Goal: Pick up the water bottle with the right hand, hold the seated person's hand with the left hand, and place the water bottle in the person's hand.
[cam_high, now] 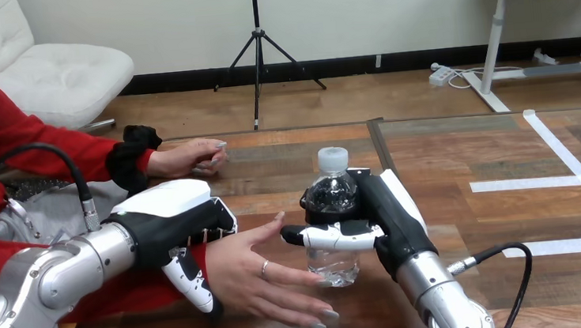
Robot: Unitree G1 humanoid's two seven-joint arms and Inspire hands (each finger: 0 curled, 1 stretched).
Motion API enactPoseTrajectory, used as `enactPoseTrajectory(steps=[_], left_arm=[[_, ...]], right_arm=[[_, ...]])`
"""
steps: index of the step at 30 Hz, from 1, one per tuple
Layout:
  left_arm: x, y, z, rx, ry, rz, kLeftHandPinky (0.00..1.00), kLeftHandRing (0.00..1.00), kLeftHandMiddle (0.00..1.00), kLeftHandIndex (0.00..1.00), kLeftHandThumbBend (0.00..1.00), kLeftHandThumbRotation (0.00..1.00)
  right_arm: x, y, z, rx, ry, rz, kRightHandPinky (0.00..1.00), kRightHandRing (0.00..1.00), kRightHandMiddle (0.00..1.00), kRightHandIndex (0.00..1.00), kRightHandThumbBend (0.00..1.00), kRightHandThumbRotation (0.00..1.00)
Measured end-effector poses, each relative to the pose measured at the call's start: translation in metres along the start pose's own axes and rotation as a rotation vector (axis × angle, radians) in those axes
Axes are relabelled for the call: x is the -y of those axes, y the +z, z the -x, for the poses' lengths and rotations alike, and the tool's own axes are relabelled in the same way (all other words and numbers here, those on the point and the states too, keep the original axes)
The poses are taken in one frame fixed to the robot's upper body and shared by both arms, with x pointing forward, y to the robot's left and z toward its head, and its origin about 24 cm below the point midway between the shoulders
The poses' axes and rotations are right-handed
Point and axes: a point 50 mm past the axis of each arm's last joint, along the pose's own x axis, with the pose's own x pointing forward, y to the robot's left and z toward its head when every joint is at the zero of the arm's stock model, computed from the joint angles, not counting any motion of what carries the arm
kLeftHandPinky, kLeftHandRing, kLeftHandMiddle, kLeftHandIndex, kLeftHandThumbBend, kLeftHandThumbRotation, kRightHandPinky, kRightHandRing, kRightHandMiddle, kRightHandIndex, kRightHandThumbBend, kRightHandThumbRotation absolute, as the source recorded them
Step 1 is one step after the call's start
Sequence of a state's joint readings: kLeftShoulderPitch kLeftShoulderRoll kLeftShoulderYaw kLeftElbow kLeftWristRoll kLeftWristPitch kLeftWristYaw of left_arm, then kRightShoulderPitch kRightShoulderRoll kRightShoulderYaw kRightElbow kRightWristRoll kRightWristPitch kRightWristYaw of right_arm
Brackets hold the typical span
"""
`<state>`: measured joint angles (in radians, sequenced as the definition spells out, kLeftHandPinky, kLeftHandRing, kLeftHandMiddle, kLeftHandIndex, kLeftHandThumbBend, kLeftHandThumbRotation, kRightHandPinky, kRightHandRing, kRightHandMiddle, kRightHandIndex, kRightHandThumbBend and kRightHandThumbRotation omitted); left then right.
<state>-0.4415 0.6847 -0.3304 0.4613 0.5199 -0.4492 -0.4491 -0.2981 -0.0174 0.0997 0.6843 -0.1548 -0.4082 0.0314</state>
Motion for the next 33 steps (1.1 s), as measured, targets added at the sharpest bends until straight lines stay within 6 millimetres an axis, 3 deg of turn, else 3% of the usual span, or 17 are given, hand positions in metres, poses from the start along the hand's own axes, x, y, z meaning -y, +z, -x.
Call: enactPoseTrajectory(steps=[33], left_arm=[[-0.002, 0.0, 0.0, 0.007, 0.015, -0.011, 0.26, 0.31, 0.37, 0.39, 0.89, 0.0]], right_arm=[[-0.016, 0.008, -0.007, 0.029, 0.001, -0.023, 0.29, 0.34, 0.38, 0.4, 0.86, 0.0]])
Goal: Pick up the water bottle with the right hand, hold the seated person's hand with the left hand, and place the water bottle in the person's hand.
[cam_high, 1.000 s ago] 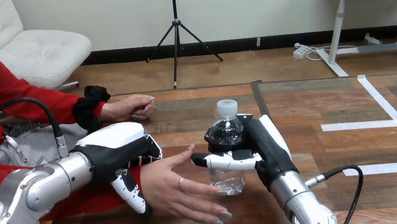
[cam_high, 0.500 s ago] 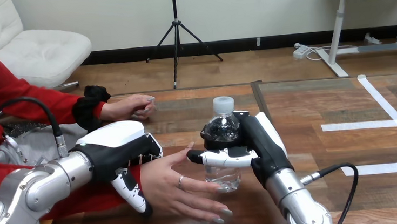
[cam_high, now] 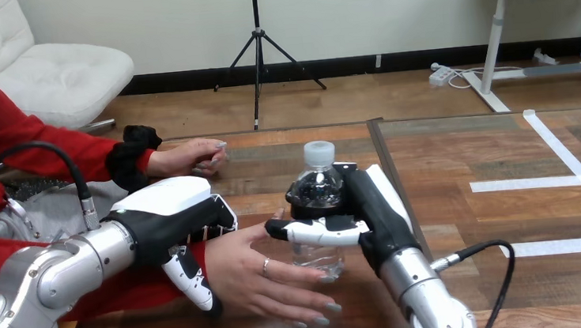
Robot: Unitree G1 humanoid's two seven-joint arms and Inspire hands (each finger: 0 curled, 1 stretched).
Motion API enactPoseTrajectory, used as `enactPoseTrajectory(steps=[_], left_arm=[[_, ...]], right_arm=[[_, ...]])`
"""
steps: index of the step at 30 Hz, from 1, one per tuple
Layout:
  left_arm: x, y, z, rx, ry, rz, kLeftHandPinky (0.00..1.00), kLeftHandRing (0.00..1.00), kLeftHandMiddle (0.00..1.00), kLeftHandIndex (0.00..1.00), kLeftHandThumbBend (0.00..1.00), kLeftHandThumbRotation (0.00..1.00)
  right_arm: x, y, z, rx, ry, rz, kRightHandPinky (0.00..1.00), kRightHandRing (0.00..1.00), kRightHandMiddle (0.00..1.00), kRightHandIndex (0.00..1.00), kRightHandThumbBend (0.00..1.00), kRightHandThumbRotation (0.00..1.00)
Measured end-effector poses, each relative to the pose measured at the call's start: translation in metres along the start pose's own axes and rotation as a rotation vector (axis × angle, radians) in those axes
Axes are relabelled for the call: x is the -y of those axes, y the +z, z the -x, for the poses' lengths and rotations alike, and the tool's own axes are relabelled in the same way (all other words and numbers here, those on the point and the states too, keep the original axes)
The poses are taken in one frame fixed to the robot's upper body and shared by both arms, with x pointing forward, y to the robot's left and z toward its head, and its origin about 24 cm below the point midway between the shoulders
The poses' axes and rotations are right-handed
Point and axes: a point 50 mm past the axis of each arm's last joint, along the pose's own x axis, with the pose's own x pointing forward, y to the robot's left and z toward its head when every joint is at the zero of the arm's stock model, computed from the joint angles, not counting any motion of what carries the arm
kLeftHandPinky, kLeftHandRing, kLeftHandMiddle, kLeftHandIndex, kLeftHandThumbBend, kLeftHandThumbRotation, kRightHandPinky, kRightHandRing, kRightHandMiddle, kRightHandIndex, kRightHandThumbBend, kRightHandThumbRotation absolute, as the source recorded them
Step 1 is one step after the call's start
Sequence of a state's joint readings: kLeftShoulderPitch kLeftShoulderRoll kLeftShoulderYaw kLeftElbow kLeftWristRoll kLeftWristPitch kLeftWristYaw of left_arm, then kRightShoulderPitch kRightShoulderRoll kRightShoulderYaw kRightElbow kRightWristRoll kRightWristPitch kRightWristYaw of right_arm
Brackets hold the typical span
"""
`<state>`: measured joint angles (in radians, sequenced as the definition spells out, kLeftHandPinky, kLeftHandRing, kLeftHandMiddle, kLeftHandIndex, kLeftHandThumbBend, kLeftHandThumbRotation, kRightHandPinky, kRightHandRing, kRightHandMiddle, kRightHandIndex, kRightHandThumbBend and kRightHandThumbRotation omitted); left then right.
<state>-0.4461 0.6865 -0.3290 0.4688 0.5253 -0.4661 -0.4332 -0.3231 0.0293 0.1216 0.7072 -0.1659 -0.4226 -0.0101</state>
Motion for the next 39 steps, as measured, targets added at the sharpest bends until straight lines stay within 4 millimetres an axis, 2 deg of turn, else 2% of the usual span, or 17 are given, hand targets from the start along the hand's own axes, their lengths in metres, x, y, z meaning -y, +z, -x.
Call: enactPoseTrajectory(steps=[19, 39], left_arm=[[-0.004, -0.006, -0.001, -0.022, -0.001, 0.008, 0.29, 0.33, 0.38, 0.39, 0.85, 0.0], [-0.01, -0.007, -0.006, -0.001, -0.002, -0.014, 0.27, 0.32, 0.37, 0.39, 0.82, 0.0]], right_arm=[[-0.022, 0.017, -0.001, 0.07, 0.047, 0.006, 0.27, 0.32, 0.38, 0.4, 0.87, 0.0], [-0.028, 0.029, 0.003, 0.082, 0.069, 0.045, 0.27, 0.32, 0.38, 0.4, 0.87, 0.0]])
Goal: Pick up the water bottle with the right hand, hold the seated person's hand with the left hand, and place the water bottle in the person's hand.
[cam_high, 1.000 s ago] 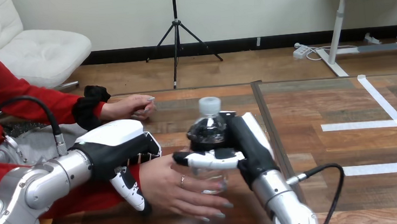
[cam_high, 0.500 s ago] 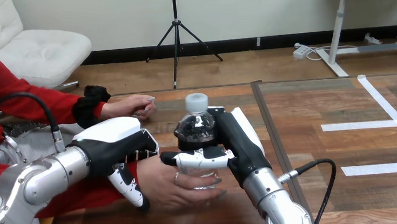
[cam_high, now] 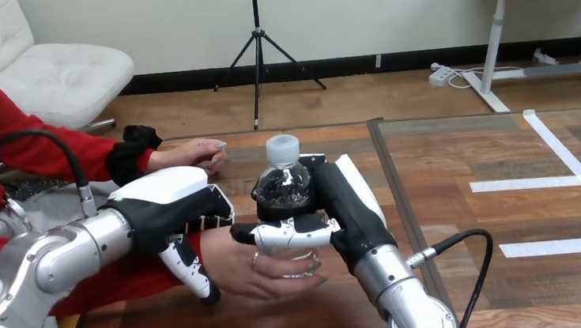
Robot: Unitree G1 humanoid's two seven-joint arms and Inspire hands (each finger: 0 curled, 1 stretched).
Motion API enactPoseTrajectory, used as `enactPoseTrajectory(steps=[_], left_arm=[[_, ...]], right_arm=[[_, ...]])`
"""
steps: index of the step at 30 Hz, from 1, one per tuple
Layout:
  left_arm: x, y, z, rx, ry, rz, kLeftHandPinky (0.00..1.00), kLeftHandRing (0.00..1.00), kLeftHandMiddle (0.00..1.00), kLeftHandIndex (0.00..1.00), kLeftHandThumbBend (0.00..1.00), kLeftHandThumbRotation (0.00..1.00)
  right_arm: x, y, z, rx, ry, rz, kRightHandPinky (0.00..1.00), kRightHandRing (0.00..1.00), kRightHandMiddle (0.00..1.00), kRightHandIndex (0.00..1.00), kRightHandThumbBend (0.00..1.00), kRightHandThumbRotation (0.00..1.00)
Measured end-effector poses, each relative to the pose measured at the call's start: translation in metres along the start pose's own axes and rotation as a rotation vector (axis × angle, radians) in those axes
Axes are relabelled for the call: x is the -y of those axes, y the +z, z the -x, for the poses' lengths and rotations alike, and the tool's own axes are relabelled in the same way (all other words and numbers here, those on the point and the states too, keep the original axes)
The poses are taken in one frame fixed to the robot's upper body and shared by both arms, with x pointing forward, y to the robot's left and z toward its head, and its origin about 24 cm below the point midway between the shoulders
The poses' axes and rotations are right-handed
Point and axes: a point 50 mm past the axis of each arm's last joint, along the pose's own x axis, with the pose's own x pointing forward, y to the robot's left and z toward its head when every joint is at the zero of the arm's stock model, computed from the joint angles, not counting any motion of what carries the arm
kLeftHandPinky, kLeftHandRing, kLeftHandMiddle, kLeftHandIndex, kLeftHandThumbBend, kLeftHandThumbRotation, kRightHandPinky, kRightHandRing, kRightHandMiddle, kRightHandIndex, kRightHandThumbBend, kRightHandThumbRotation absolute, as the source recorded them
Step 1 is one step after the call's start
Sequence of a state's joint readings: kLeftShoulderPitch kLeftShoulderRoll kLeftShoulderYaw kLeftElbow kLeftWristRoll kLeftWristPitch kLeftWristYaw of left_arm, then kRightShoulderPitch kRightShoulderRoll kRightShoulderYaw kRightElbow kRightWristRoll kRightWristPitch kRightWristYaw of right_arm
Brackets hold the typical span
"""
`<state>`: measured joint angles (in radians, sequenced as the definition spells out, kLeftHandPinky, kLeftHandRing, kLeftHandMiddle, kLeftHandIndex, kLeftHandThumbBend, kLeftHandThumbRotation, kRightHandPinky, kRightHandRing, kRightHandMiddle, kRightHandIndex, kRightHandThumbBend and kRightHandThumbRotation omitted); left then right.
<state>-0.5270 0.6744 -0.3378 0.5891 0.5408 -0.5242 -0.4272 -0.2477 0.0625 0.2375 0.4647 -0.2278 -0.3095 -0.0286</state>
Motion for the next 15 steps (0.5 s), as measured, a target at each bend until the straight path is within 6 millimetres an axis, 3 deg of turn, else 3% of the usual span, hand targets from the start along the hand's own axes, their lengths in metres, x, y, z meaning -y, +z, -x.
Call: enactPoseTrajectory(steps=[15], left_arm=[[0.005, 0.0004, -0.0049, 0.008, -0.014, 0.002, 0.27, 0.32, 0.38, 0.4, 0.83, 0.0]], right_arm=[[-0.0071, 0.0055, 0.0097, -0.037, 0.002, 0.039, 0.29, 0.33, 0.38, 0.39, 0.87, 0.0]])
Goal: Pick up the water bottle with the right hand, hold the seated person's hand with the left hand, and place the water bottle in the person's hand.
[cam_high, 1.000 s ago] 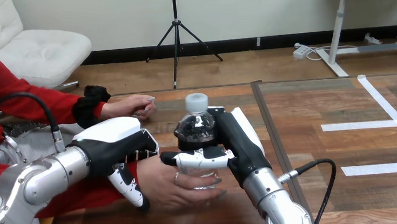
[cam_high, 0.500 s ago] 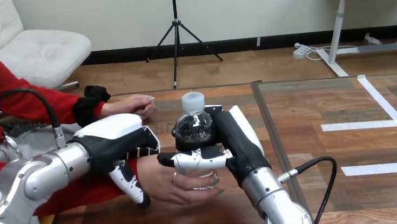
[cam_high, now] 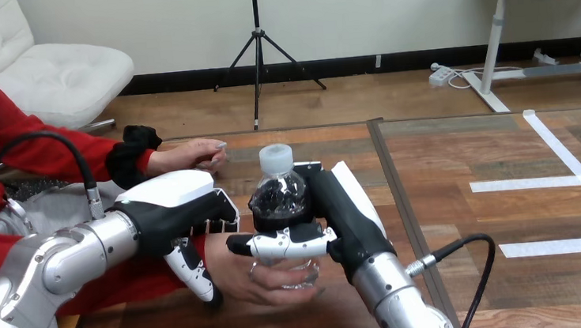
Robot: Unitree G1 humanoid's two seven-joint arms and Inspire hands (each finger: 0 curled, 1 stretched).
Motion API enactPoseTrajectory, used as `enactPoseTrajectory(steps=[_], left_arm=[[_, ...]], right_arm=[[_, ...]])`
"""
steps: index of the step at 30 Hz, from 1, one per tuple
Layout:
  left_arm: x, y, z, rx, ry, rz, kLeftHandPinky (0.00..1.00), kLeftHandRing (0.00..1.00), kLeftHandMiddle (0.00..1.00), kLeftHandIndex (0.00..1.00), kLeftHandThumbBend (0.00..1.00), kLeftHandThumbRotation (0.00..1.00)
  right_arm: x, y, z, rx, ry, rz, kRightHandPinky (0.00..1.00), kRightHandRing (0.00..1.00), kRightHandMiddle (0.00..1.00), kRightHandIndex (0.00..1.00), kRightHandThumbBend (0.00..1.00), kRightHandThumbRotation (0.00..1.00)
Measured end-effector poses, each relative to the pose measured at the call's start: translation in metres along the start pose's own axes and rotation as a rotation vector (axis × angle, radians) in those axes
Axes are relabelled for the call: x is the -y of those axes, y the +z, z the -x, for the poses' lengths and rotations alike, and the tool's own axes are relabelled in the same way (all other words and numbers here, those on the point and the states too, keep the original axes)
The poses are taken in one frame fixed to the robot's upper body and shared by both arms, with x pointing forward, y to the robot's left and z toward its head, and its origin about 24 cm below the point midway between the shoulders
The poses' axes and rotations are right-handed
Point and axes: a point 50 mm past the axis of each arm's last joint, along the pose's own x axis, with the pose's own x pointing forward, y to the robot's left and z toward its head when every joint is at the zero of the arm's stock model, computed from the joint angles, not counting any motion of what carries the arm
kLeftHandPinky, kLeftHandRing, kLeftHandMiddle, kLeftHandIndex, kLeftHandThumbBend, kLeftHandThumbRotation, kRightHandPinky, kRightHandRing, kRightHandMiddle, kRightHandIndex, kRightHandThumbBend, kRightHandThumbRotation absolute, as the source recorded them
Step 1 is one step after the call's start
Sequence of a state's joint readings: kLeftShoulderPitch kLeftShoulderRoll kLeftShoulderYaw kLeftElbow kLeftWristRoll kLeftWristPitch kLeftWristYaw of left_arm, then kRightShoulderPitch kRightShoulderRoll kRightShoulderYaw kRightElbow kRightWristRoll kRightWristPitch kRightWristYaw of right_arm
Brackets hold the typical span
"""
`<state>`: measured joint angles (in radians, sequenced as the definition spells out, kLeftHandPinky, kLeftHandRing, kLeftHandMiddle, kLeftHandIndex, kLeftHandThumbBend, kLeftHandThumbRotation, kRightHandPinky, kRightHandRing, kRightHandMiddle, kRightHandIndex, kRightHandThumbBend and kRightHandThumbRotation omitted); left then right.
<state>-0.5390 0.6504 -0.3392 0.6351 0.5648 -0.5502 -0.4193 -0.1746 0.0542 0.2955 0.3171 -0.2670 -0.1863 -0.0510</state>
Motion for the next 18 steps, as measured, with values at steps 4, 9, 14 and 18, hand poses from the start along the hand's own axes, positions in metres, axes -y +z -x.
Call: enactPoseTrajectory(steps=[4, 9, 14, 18], left_arm=[[0.0011, -0.0002, -0.0005, 0.0, -0.004, 0.001, 0.27, 0.32, 0.38, 0.4, 0.83, 0.0], [0.0017, -0.0004, -0.0008, -0.001, -0.006, 0.001, 0.28, 0.33, 0.38, 0.4, 0.84, 0.0], [0.0018, -0.0012, -0.0015, -0.003, -0.001, 0.005, 0.27, 0.32, 0.38, 0.4, 0.84, 0.0], [0.0009, -0.0016, -0.0024, -0.006, 0.003, 0.001, 0.26, 0.31, 0.37, 0.39, 0.84, 0.0]], right_arm=[[-0.0018, 0.0005, 0.0027, -0.003, 0.0, 0.003, 0.29, 0.33, 0.38, 0.39, 0.87, 0.0], [-0.0022, 0.001, 0.0044, -0.007, -0.002, 0.006, 0.28, 0.33, 0.38, 0.39, 0.87, 0.0], [-0.0021, 0.001, 0.0046, -0.008, -0.004, 0.002, 0.28, 0.33, 0.37, 0.39, 0.86, 0.0], [-0.002, 0.0009, 0.0046, -0.008, -0.005, -0.002, 0.28, 0.33, 0.37, 0.39, 0.86, 0.0]])
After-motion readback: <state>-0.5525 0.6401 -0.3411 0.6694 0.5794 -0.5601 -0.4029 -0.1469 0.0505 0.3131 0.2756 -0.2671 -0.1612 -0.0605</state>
